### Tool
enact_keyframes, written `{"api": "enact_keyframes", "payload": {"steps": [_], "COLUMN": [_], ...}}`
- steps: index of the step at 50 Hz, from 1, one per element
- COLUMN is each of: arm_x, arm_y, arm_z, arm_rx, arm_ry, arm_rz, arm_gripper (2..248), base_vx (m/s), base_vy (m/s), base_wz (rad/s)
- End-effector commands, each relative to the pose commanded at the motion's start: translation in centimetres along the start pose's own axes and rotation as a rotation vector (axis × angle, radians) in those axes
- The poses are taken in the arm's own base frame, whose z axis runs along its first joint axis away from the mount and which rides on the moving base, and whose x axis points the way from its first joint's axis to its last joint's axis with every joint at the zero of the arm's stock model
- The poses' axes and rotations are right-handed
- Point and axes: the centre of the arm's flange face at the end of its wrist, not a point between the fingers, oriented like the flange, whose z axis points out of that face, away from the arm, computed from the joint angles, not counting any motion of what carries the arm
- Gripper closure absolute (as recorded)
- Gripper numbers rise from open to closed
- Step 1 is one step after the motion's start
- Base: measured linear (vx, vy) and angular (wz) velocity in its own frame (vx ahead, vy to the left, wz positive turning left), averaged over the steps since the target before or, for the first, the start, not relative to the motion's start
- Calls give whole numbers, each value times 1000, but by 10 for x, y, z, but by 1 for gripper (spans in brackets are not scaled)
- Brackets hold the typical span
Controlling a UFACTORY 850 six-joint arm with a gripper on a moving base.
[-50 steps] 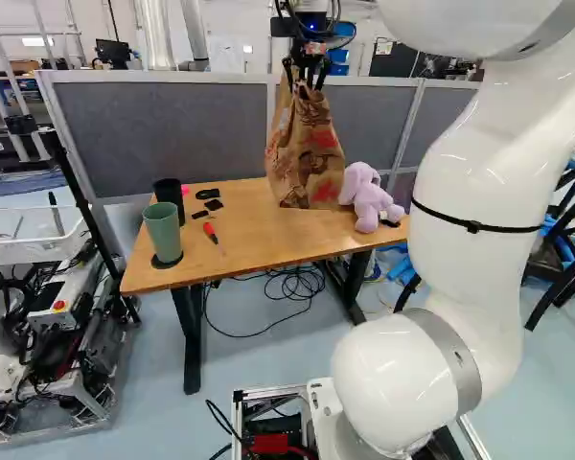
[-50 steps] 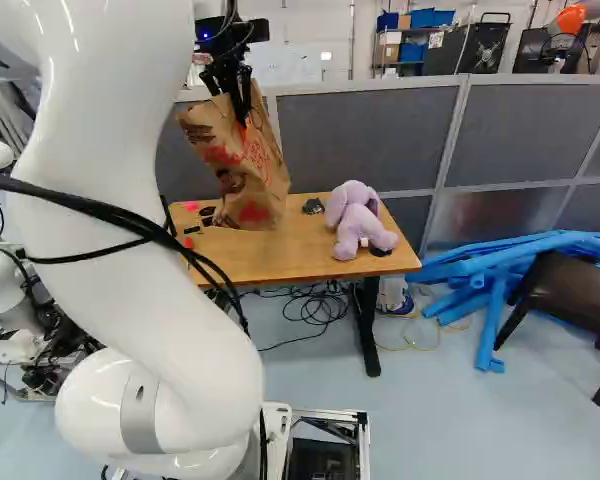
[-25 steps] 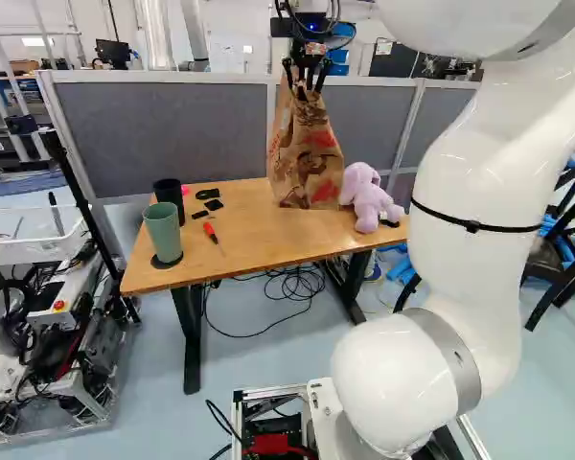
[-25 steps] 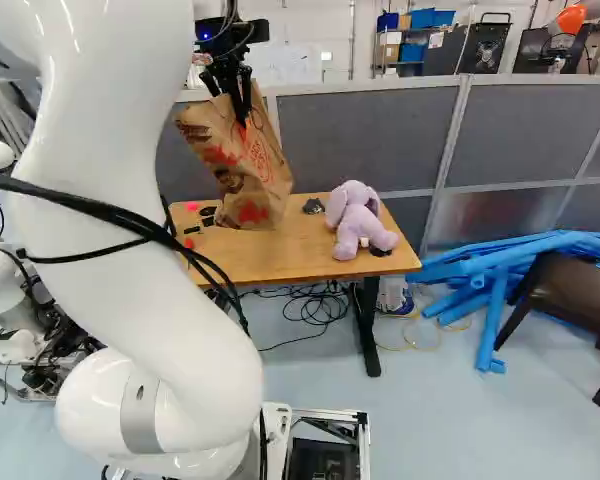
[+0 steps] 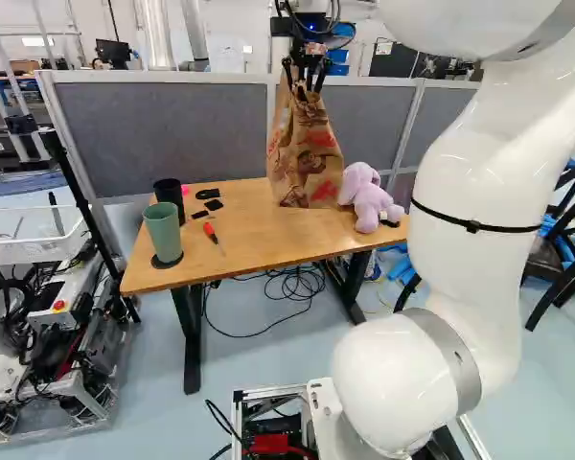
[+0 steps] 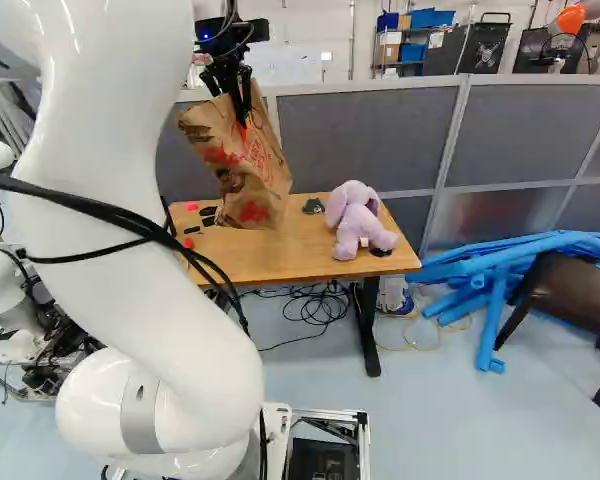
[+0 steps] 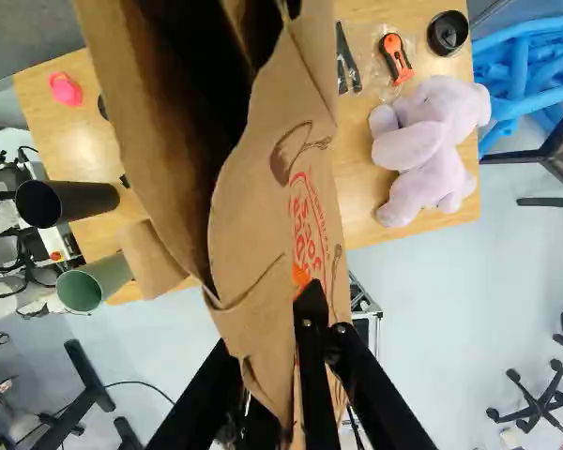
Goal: Pick up the bag on the ground and place it on the table
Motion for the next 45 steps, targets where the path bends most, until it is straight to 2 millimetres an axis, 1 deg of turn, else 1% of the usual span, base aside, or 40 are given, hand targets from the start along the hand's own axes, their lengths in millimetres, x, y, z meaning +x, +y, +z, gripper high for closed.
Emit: {"api": "enact_keyframes", "payload": {"steps": [8, 13, 45], "arm_x": [0, 2, 18], "arm_y": [0, -1, -9], "arm_z": [0, 5, 55], "arm_rx": [0, -1, -18], "arm_ry": [2, -4, -75], "arm_rz": [0, -1, -8], "arm_gripper": [229, 229, 229], "base_vx": [0, 0, 0], "base_vy": [0, 0, 0], "base_wz": [0, 0, 0]}}
